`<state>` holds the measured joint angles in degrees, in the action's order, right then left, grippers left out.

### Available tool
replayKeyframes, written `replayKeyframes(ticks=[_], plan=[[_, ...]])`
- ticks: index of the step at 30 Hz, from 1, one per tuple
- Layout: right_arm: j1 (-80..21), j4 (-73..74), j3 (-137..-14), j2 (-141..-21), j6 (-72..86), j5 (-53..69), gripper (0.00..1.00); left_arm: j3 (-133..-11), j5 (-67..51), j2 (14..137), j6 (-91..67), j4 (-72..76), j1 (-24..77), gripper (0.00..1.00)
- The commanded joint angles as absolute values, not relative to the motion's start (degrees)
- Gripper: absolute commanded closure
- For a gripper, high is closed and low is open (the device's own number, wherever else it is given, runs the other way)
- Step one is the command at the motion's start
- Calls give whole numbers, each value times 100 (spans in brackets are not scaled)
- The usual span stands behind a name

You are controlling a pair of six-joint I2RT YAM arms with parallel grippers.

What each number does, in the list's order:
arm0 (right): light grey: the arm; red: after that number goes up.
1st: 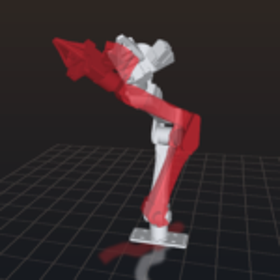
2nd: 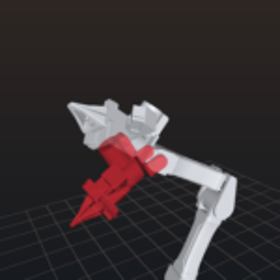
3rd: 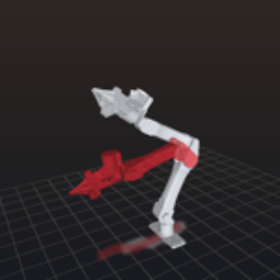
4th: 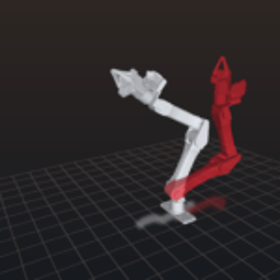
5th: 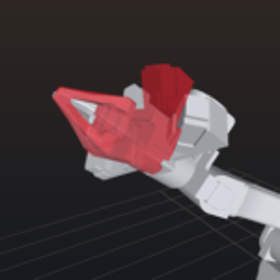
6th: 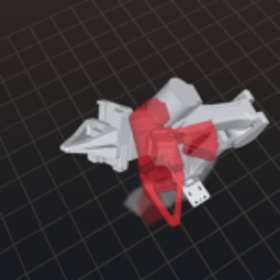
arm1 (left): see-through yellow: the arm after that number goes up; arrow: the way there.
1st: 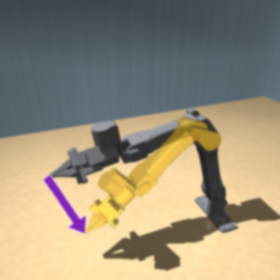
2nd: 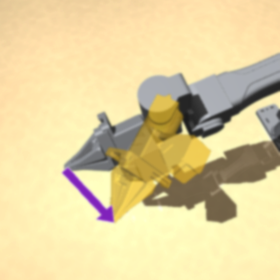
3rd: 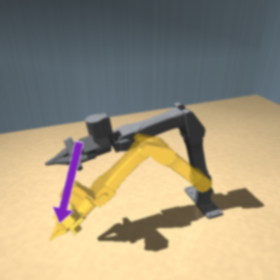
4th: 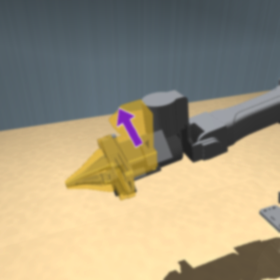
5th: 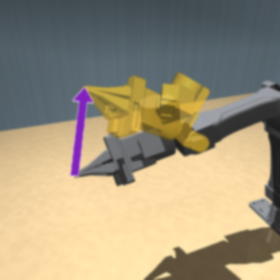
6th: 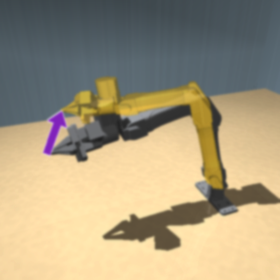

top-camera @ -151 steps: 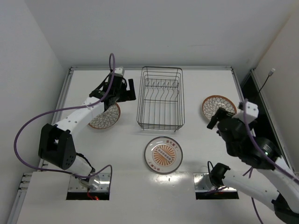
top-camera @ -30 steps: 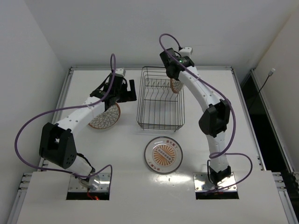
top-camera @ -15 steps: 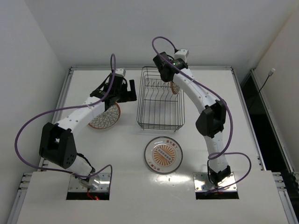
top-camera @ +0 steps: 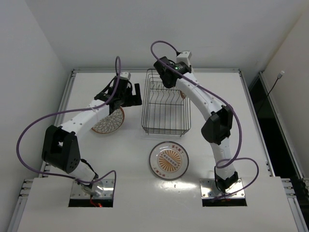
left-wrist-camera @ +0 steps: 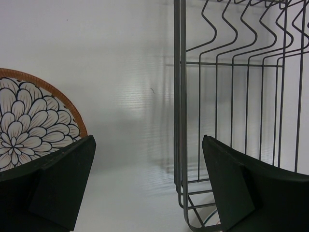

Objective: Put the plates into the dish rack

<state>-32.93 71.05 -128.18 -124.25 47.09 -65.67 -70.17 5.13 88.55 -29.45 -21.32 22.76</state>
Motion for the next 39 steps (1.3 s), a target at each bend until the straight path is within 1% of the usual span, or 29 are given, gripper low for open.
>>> replayKeyframes(ticks=[1, 4, 11, 17, 20, 23, 26, 29, 32, 36, 39], plan=[[-3322, 6820, -13184, -12400, 4816, -7453, 100, -7066, 439, 8851, -3015, -2030, 2224, 9], [-3322, 7057, -13184, -12559, 4895, -7453, 100, -7066, 439, 8851, -3015, -2030, 2224, 9], [-3270, 7058, -13069, -12612, 5054, -7453, 100, -7066, 439, 8851, -3015, -2030, 2224, 9], [-3270, 6935, -13069, -12805, 4799, -7322, 100, -7066, 439, 8851, -3015, -2030, 2224, 9], [-3330, 6882, -13122, -12937, 4747, -7321, 95, -7119, 439, 8851, -3015, -2030, 2224, 9], [-3409, 6820, -13122, -12990, 4685, -7321, 95, -7119, 439, 8851, -3015, -2030, 2224, 9], [-3551, 6768, -12991, -13043, 4685, -7260, 83, -7119, 439, 8851, -3015, -2030, 2224, 9], [-3656, 6706, -12920, -13096, 4685, -7155, 77, -7119, 439, 8851, -3015, -2030, 2224, 9], [-3709, 6653, -12858, -13096, 4685, -7102, 60, -7119, 439, 8851, -3015, -2030, 2224, 9], [-3771, 6653, -12806, -13096, 4685, -6987, 44, -7119, 492, 8851, -3015, -2030, 2224, 9], [-3771, 6653, -12753, -13043, 4685, -6935, 42, -7119, 492, 8851, -3015, -2030, 2224, 9]])
